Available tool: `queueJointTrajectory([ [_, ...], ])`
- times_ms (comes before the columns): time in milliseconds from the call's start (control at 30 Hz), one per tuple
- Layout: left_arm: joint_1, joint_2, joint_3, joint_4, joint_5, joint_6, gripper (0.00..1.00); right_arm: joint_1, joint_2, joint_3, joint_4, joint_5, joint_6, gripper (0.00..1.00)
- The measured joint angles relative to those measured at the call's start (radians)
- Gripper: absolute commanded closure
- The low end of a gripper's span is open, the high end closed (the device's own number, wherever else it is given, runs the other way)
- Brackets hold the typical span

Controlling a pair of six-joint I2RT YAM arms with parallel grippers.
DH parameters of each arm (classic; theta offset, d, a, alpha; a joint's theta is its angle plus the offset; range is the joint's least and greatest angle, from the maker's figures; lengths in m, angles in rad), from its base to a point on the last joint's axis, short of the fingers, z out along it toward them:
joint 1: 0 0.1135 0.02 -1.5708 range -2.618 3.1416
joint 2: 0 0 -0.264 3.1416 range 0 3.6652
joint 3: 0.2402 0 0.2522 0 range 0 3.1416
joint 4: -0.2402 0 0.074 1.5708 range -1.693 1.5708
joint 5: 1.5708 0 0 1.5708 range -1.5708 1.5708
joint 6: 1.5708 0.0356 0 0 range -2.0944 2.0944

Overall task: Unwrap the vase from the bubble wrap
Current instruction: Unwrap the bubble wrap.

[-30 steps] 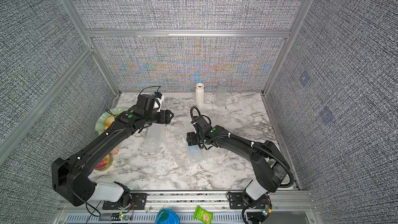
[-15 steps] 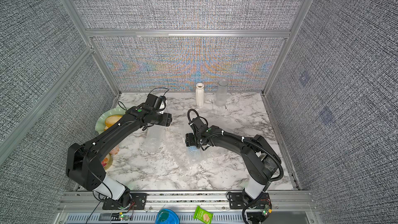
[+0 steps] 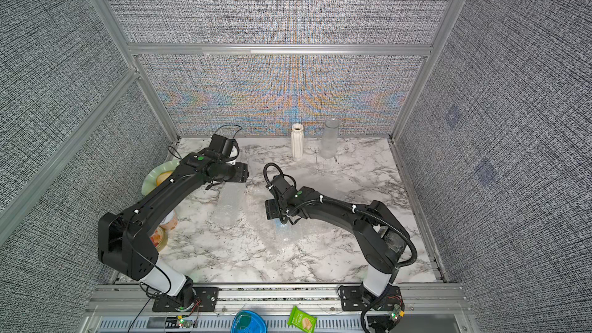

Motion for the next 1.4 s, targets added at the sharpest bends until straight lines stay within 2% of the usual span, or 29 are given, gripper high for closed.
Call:
queueJointTrajectory([
  [267, 0.131, -0.131, -0.079, 0.094, 0.062, -0.062, 0.29, 0.069, 0.092, 0.114, -0.03, 0.042, 0.006, 0.32],
  [467, 0.192, -0.256, -0.198, 0.2, 0.078, -0.095, 0.29, 0.108, 0.14, 0.194, -0.034, 0.014, 0.008, 0.33],
  [600, 0.209, -0.294, -0.235, 0.256, 0.112, -0.101, 0.29, 0.105, 0.048, 0.158, 0.007, -0.043, -0.045, 0.33],
  [733, 0.213, -0.298, -0.272, 0.285, 0.154, -0.1, 0.29, 0.081, -0.117, 0.034, 0.135, -0.063, -0.105, 0.32],
  [900, 0.214, -0.27, -0.293, 0.297, 0.245, -0.065, 0.29, 0.05, -0.214, -0.076, 0.216, 0.043, -0.101, 0.33],
  [1033, 0.214, -0.229, -0.299, 0.295, 0.335, -0.026, 0.3, 0.008, -0.153, -0.035, 0.154, 0.155, -0.016, 0.36],
  [1167, 0.214, -0.174, -0.298, 0.278, 0.419, 0.0, 0.32, 0.004, -0.055, 0.043, 0.06, 0.16, 0.05, 0.37],
  [1400, 0.214, -0.145, -0.288, 0.237, 0.483, 0.034, 0.32, 0.001, 0.082, 0.19, -0.081, 0.147, 0.102, 0.38],
])
